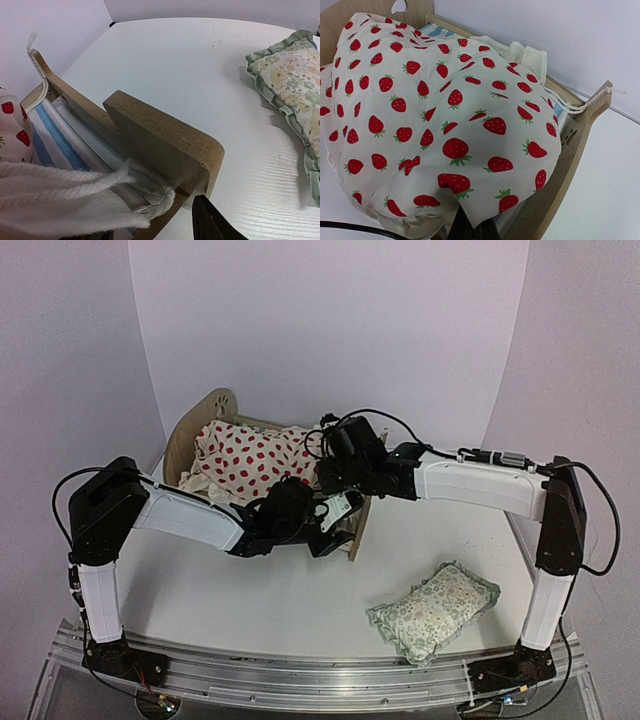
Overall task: Set up the pet bed
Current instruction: Cross the right ropes of the mattress at the bed frame base.
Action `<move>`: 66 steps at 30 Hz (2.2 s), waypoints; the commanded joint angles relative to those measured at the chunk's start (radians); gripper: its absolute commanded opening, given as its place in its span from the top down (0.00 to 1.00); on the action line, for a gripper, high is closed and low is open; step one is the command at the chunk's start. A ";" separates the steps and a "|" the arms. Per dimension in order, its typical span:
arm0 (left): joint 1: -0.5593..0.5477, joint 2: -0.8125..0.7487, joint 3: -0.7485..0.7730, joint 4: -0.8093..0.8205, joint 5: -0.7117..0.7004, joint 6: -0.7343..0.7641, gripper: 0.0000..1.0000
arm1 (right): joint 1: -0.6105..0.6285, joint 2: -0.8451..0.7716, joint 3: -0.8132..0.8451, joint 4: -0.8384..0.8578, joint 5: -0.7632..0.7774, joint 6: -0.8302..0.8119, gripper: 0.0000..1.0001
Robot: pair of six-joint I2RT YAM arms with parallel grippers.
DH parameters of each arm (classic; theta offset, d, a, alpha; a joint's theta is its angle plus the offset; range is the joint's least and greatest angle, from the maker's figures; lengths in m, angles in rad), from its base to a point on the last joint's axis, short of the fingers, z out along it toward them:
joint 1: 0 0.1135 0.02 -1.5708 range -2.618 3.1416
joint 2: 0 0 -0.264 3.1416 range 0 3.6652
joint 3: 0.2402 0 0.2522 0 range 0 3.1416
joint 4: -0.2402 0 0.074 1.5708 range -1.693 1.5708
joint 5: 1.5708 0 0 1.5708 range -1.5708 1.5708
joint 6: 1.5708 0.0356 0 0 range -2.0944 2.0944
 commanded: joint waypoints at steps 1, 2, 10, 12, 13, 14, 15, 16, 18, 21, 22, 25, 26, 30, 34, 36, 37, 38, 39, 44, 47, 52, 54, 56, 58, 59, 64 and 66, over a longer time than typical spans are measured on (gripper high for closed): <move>0.018 0.017 0.040 0.035 -0.035 0.019 0.51 | 0.006 0.012 0.040 -0.017 -0.026 0.002 1.00; 0.018 0.024 0.044 0.034 -0.038 0.021 0.54 | 0.006 0.013 0.040 -0.019 -0.029 0.005 1.00; 0.020 0.049 0.056 0.034 -0.035 0.034 0.72 | 0.007 0.002 0.035 -0.030 -0.029 0.005 1.00; 0.020 0.051 0.063 0.020 -0.025 0.037 0.84 | 0.006 -0.001 0.032 -0.031 -0.028 0.005 1.00; 0.020 0.051 0.066 0.017 -0.023 0.037 0.92 | 0.006 -0.002 0.031 -0.031 -0.027 0.006 1.00; 0.020 0.052 0.066 0.016 -0.024 0.036 0.97 | 0.006 -0.002 0.030 -0.031 -0.028 0.007 1.00; 0.019 0.051 0.065 0.017 -0.023 0.036 1.00 | 0.006 -0.002 0.028 -0.031 -0.028 0.007 1.00; 0.019 0.050 0.064 0.019 -0.019 0.036 1.00 | 0.006 -0.003 0.027 -0.031 -0.028 0.007 1.00; 0.020 0.046 0.062 0.020 -0.010 0.032 1.00 | 0.006 -0.003 0.025 -0.031 -0.026 0.009 1.00; 0.019 0.026 0.054 0.017 0.005 0.017 1.00 | 0.005 -0.001 0.027 -0.031 -0.021 0.007 1.00; 0.018 0.012 0.048 0.014 0.008 0.012 1.00 | 0.007 0.001 0.029 -0.032 -0.018 0.005 1.00; 0.018 -0.035 0.017 0.013 0.015 -0.011 1.00 | 0.005 0.004 0.036 -0.033 -0.010 -0.001 1.00; 0.018 -0.048 0.006 0.013 0.017 -0.015 1.00 | 0.006 0.004 0.036 -0.034 -0.009 -0.001 1.00; 0.018 -0.067 -0.014 0.018 0.000 -0.004 0.88 | 0.006 0.000 0.036 -0.036 -0.011 0.002 1.00; 0.018 -0.058 -0.002 0.010 -0.013 0.007 0.59 | 0.006 -0.002 0.034 -0.036 -0.014 0.004 1.00; 0.018 -0.047 0.018 -0.012 -0.011 0.009 0.54 | 0.005 -0.002 0.032 -0.036 -0.012 0.005 1.00; 0.019 -0.040 0.030 -0.029 -0.007 0.011 0.53 | 0.006 -0.004 0.031 -0.035 -0.012 0.004 1.00; 0.019 -0.029 0.046 -0.041 -0.008 0.011 0.53 | 0.006 -0.005 0.028 -0.035 -0.012 0.006 1.00; 0.018 -0.019 0.057 -0.051 -0.016 0.009 0.53 | 0.007 -0.007 0.026 -0.035 -0.012 0.007 1.00; 0.020 0.014 0.095 -0.069 -0.030 -0.007 0.60 | 0.005 -0.013 0.020 -0.035 -0.016 0.011 1.00; 0.022 0.036 0.115 -0.084 -0.025 -0.012 0.60 | 0.006 -0.013 0.019 -0.036 -0.018 0.012 1.00; 0.021 0.067 0.141 -0.107 -0.013 -0.018 0.60 | 0.005 -0.004 0.022 -0.035 -0.010 0.006 1.00; 0.022 0.076 0.150 -0.118 -0.017 -0.017 0.62 | 0.005 0.002 0.023 -0.034 -0.003 0.002 1.00; 0.023 0.085 0.164 -0.138 -0.021 -0.015 0.66 | 0.003 0.008 0.022 -0.034 0.002 -0.001 1.00; 0.023 0.091 0.177 -0.168 -0.023 -0.015 0.67 | 0.000 0.013 0.017 -0.034 0.007 -0.001 1.00; 0.023 0.091 0.181 -0.178 -0.024 -0.016 0.68 | -0.004 0.013 0.013 -0.033 0.007 0.001 1.00; 0.022 0.099 0.187 -0.235 -0.033 -0.019 0.70 | -0.027 0.017 -0.013 -0.028 0.005 0.010 1.00; 0.021 0.105 0.191 -0.253 -0.032 -0.021 0.72 | -0.035 0.019 -0.022 -0.024 0.000 0.015 1.00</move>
